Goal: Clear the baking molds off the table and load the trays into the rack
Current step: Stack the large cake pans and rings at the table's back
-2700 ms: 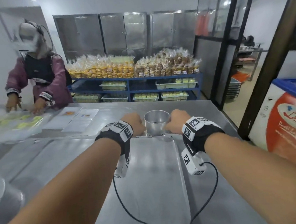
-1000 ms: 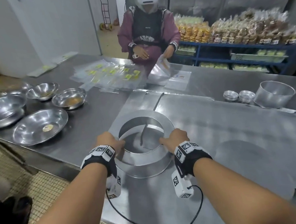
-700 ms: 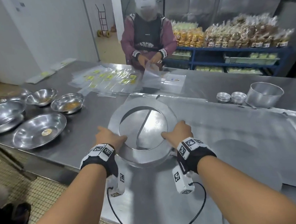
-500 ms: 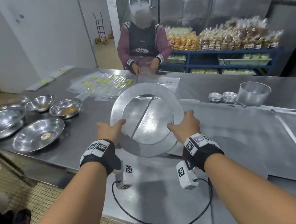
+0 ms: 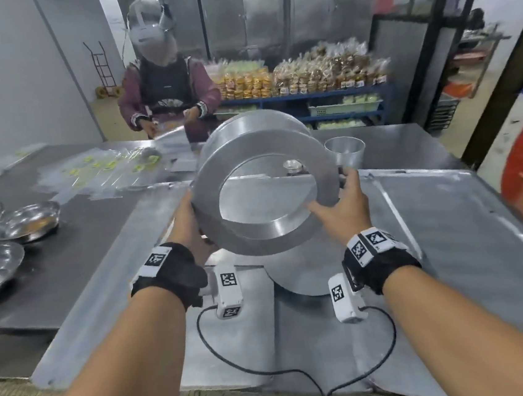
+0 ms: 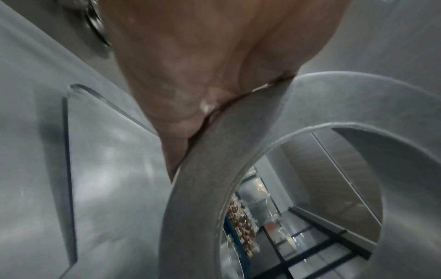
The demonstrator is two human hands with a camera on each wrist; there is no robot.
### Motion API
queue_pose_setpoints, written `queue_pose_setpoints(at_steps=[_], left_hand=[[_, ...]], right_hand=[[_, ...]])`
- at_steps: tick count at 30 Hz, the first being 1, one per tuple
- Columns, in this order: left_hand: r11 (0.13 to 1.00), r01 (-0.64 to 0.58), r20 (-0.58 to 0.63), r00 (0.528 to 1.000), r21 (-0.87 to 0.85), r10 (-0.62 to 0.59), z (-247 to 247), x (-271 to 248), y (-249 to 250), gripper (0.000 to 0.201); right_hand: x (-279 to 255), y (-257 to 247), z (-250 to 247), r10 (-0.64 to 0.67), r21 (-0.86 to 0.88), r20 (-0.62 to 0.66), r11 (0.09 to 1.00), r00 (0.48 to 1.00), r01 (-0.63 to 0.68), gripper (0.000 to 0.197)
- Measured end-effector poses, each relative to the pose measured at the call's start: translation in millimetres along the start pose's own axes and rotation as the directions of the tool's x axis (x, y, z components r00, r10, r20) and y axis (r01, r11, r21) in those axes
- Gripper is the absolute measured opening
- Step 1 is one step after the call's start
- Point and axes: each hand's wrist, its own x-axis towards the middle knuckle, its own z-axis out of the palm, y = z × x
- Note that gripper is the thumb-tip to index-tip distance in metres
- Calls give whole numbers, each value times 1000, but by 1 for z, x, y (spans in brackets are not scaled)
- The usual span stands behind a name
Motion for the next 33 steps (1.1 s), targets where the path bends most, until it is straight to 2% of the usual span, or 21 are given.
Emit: queue_pose_setpoints(at_steps=[3, 7, 10, 13, 14, 17, 20, 22, 24, 28, 33], left_hand=[[998, -37, 111, 993, -41, 41, 35, -11, -19, 48], [998, -60, 294, 954, -28, 65, 75, -26, -43, 56], [996, -75, 377, 925, 38, 55, 105, -39, -60, 59], [986, -94, 409, 912, 138, 30, 133, -48, -77, 69], [982, -100, 423, 906, 163, 22, 142, -50, -84, 73], [977, -72, 458, 888, 201, -28, 166, -59, -107, 79], [976, -78, 494, 869, 205, -35, 185, -65, -135, 60], [976, -97, 469, 883, 194, -5, 192, -65, -154, 46], [974, -88, 438, 899, 211, -14, 196, -62, -176, 43], [943, -109, 454, 890, 314, -49, 198, -61, -211, 42], [873, -183, 463, 885, 451, -54, 195, -60, -244, 61]], right_hand=[[2, 13, -50, 66, 141, 35, 988, 997, -70, 53], [-1, 26, -122, 268, 442, 40, 859, 962, -258, 37], [-9, 38, -172, 340, 481, 14, 822, 940, -305, 27], [-22, 53, -210, 359, 418, 1, 848, 933, -326, 48], [-26, 56, -220, 369, 407, -6, 850, 929, -334, 49], [-42, 67, -248, 395, 368, -23, 857, 918, -360, 42], [-65, 79, -269, 405, 267, -55, 887, 912, -378, 30], [-80, 95, -281, 383, 170, -91, 916, 919, -365, 16], [-93, 109, -292, 384, 83, -135, 923, 913, -376, 17], [-112, 130, -311, 404, -132, -148, 897, 903, -423, 21], [-127, 158, -321, 469, -200, -127, 851, 874, -485, 36]])
